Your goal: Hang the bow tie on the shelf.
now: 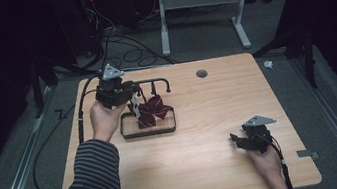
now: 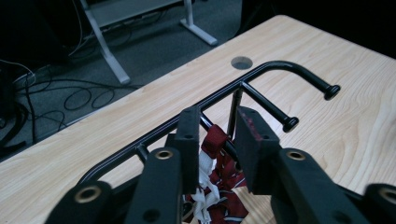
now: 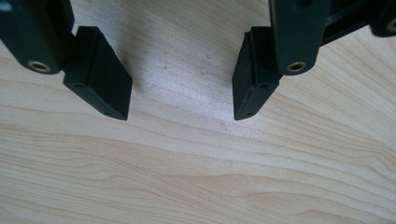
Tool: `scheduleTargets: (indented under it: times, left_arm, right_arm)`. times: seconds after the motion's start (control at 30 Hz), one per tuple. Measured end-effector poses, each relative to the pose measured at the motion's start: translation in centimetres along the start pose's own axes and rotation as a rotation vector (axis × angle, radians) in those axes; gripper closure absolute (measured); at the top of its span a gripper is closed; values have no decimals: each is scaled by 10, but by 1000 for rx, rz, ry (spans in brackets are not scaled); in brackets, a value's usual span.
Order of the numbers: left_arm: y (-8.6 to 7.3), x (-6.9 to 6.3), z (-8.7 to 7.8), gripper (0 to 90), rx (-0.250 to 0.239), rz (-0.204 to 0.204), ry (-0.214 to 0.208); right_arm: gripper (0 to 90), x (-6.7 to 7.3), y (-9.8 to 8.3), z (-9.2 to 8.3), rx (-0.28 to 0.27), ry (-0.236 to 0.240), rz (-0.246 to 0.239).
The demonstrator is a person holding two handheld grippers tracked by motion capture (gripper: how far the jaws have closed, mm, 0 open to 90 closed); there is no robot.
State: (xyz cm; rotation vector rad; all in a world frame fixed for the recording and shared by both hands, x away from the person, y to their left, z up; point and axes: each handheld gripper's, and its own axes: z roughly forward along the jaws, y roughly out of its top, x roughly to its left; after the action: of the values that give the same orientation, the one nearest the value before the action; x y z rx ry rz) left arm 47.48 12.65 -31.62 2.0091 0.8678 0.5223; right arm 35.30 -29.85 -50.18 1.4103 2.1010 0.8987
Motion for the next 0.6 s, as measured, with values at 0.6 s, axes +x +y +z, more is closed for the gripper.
scheduleTargets:
  times: [0.6]
  left_arm:
    - [-18, -3, -38, 574, -66, -33, 8]
  right_arm:
    - [394, 0, 0, 0, -1, -1, -2]
